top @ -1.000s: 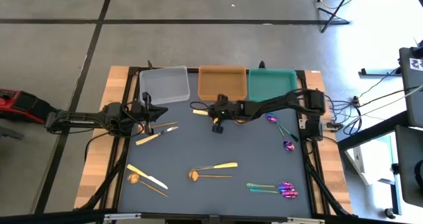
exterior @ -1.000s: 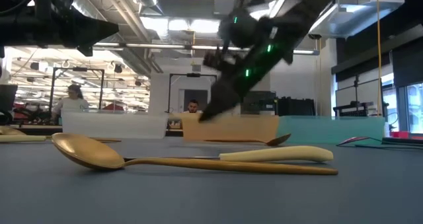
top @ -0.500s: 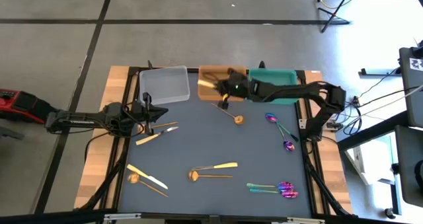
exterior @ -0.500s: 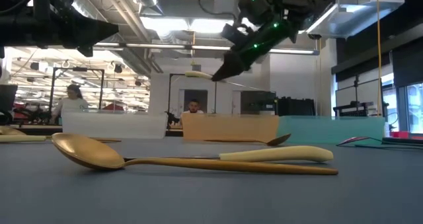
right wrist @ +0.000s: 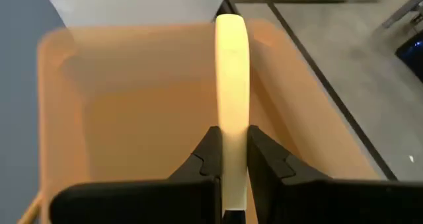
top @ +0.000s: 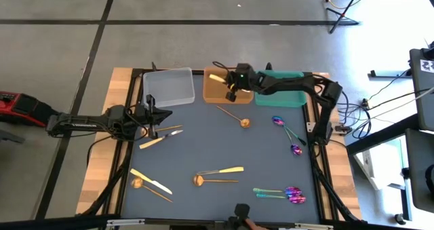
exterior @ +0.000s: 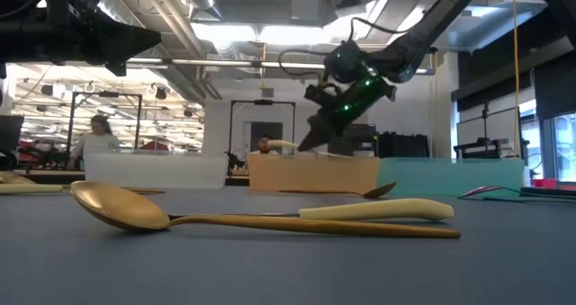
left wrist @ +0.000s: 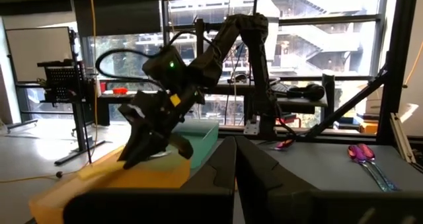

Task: Sort silverware by color (type)
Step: Put the yellow table knife into the orange bin

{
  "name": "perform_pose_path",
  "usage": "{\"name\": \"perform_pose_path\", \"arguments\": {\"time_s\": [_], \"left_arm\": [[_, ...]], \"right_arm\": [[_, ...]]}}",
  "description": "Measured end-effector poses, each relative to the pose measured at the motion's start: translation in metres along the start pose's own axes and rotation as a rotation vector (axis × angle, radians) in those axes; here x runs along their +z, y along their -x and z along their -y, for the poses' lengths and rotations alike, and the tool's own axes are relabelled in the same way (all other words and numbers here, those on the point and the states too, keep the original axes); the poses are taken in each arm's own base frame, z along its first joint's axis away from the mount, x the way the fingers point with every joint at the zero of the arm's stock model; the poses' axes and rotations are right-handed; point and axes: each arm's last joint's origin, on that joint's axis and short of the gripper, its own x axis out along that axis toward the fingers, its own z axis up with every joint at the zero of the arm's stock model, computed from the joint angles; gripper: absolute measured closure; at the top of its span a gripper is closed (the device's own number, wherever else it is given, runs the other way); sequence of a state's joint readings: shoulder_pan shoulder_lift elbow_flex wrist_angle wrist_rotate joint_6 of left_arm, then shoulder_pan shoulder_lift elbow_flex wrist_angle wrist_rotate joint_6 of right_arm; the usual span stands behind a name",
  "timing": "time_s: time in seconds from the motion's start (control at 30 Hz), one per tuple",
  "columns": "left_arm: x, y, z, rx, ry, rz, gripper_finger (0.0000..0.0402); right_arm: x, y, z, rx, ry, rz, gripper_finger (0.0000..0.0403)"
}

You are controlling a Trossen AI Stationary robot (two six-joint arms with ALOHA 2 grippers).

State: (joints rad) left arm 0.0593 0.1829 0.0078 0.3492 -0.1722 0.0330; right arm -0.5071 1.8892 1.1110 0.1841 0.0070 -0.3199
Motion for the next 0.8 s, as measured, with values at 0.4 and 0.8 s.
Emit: {"name": "perform_pose_path", "arguments": {"time_s": [0.4, 0.8], "left_arm": [[0.0, 0.0, 0.0, -0.002, -0.001, 0.002, 0.0401], [0.001, 0.0, 0.0, -0.002, 0.002, 0.009, 0.0401]], "right_arm": [[0.008, 0.008, 0.002, -0.042, -0.043, -0.053, 0.0265], [0.028, 0.088, -0.058, 0.172, -0.007, -0.173, 0.0215]]}}
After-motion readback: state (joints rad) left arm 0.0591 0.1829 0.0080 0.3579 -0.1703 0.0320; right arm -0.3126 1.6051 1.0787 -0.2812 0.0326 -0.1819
